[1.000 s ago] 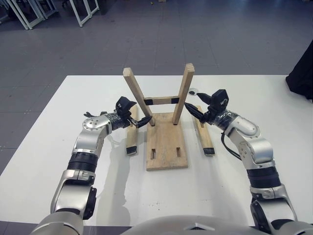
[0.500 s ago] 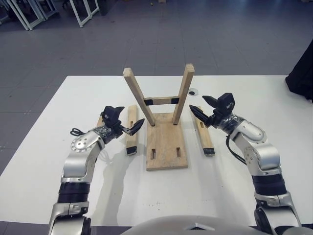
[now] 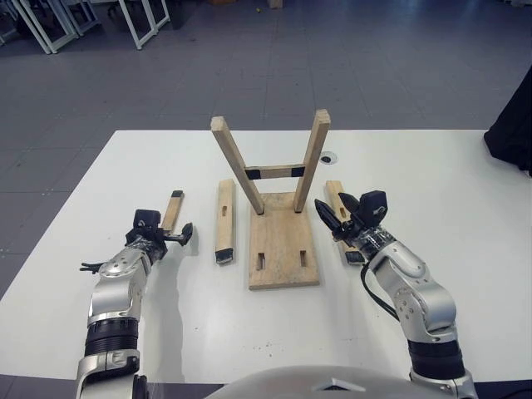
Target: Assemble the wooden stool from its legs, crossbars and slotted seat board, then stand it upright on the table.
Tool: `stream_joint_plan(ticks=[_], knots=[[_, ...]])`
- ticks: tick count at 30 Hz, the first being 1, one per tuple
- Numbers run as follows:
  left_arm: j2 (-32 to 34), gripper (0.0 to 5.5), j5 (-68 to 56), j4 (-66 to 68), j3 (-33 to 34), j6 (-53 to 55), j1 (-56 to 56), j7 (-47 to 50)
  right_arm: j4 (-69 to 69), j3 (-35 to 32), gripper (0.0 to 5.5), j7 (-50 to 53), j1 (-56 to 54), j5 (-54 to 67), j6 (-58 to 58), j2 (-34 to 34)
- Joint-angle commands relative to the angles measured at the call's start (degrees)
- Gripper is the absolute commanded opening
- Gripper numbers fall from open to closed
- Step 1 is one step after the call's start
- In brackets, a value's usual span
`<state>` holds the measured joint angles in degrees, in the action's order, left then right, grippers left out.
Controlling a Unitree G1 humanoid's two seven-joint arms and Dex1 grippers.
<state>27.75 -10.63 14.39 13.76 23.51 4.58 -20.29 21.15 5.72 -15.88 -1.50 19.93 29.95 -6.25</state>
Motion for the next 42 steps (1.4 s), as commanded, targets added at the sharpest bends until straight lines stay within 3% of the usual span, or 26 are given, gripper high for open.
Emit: stream_joint_plan(ticks=[1, 8, 26, 34, 39, 42], knots=[[1.52, 5.23, 1.03, 3.38, -1.88, 3.54, 0.52, -2.09, -0.47, 0.23, 3.43, 0.46, -1.13, -0.74, 1.41, -0.73], [-0.03, 4.13, -3.60, 8.21, 0.78, 8.93, 0.02, -4.05, -1.56, 2.08, 3.43, 0.01, -1.68, -2.81, 2.35, -2.46], [0.91, 1.36, -0.96, 11.80, -2.92, 8.23, -2.04, -2.67, -2.13, 2.73, 3.43, -0.57, -2.40, -3.84, 1.89, -3.36], [-1.11, 1.31, -2.57, 9.97, -0.96, 1.60, -0.55, -2.35, -2.71, 2.70, 3.43, -0.98, -2.95, -5.18, 0.37, -3.41], [-6.02, 1.31, -13.78, -3.00, 7.91, -9.29, 0.61, -5.05, 0.28, -1.18, 3.43, -10.13, -2.52, 6.70, 7.30, -6.02], [-6.46, 1.31, -6.03, -11.09, 7.72, -20.27, 0.40, 2.20, 2.07, -4.79, 3.43, -12.80, -1.89, 16.25, 13.49, -6.10]])
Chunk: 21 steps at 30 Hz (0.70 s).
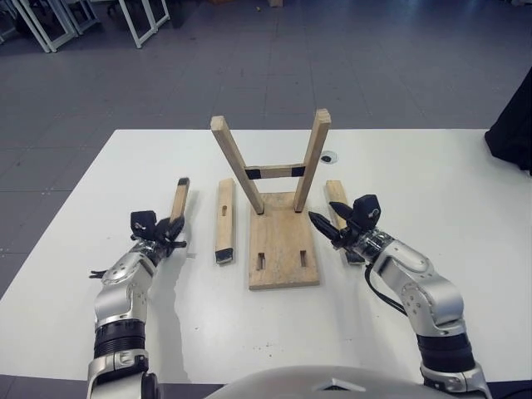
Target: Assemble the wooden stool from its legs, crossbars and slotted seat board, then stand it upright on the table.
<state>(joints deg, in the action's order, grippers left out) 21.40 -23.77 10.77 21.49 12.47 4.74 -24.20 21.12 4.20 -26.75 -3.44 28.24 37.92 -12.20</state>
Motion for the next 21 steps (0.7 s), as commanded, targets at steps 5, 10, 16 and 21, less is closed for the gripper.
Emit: stream_joint_plan(ticks=[5, 10, 16, 21], knots=[[-6.55, 1.31, 0.98, -28.06, -2.75, -10.84, -1.61, 9.00, 1.73, -8.67, 3.43, 0.39, -1.04, 19.72, 11.22, 2.65], [-4.30, 1.31, -1.24, -37.47, -12.55, -8.72, -4.03, 0.56, 0.72, -9.90, 3.43, 2.14, -1.76, 23.37, 11.94, 3.46], [1.01, 1.31, 4.86, -34.03, -21.13, -9.06, -7.80, -8.66, 1.76, -12.25, 3.43, 4.57, -3.55, 34.52, 13.50, 6.39], [3.68, 1.31, 9.09, -33.89, -26.37, -9.73, -8.15, -12.49, 2.10, -13.27, 3.43, 8.46, -6.30, 44.80, 12.76, 8.87]])
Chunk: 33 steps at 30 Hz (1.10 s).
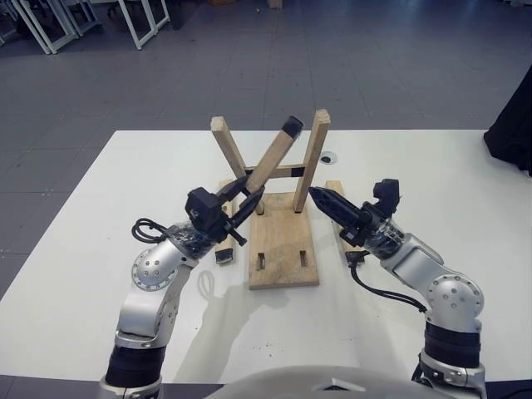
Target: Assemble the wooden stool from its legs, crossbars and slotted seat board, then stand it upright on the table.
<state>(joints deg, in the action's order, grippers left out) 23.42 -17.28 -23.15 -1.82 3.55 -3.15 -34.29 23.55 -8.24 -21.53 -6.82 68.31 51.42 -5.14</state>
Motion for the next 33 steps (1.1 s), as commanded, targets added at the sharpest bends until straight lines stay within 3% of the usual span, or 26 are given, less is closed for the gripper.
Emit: stream_joint_plan(ticks=[1, 17, 33], knots=[[1.95, 1.31, 2.81, 0.00, -3.52, -1.04, -0.16, -3.01, -0.70, -0.73, 3.43, 4.09, -3.46, 5.70, -1.09, 2.20], [4.68, 1.31, 6.78, 3.90, -4.48, -5.51, 2.41, -5.62, -8.27, 1.44, 3.43, 10.98, -7.29, 3.34, -5.67, 3.53], [4.77, 1.31, 7.21, 4.94, -4.98, -5.79, 2.15, -5.98, -9.72, -0.11, 0.42, 12.10, -7.25, 5.12, -6.42, 4.74]])
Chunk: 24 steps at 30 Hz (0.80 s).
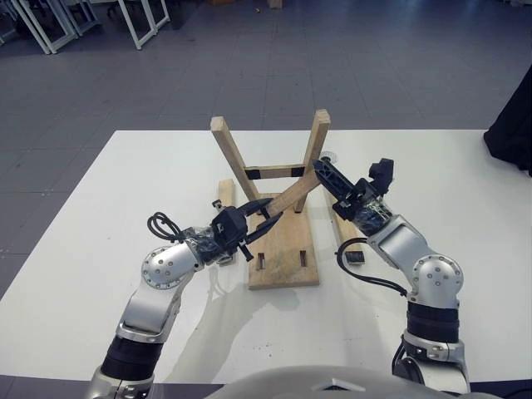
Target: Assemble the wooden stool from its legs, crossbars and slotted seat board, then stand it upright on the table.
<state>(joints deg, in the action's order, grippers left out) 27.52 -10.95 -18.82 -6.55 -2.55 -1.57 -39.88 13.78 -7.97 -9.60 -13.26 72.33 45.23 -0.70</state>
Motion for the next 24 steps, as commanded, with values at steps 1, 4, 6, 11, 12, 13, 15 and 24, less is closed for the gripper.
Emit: stream_joint_plan(ticks=[1, 4, 6, 11, 12, 13, 15, 24], knots=[[0.69, 1.31, 0.98, 0.88, -0.11, 0.28, 0.65, -0.26, 0.13, -0.29, 0.41, 0.03, -0.82, 1.08, -0.27, 0.26], [0.96, 1.31, 1.14, 1.27, 0.16, 0.14, 0.78, -0.26, 0.47, -0.38, 0.41, -0.12, -0.69, 1.24, -0.57, 0.32], [1.04, 1.31, 1.27, 1.42, 0.19, 0.26, 0.83, -0.20, 0.53, -0.61, 0.41, -0.02, -0.73, 1.39, -0.75, 0.39], [-0.46, 1.91, 2.46, 2.34, 0.76, 2.73, 1.12, 3.20, 0.11, -1.62, 0.41, 0.46, -1.70, 0.90, -1.46, -0.16], [-0.62, 2.03, 2.61, 2.31, 0.68, 2.95, 0.89, 3.63, -0.08, -2.02, 0.41, 0.83, -1.91, 0.84, -1.73, -0.35], [-0.78, 2.21, 2.94, 2.19, 0.50, 3.16, 0.56, 4.20, -0.23, -2.59, 0.41, 1.19, -2.12, 1.06, -1.94, -0.61], [-1.08, 2.54, 3.75, 2.15, 0.22, 3.48, -0.09, 5.21, 0.19, -4.13, 0.41, 2.02, -2.08, 1.62, -1.78, -2.00], [-3.58, 2.75, 5.78, 2.43, 0.42, 3.80, -3.41, 9.94, -0.34, -3.12, 0.41, 5.17, -1.67, -18.98, -2.91, -17.83]])
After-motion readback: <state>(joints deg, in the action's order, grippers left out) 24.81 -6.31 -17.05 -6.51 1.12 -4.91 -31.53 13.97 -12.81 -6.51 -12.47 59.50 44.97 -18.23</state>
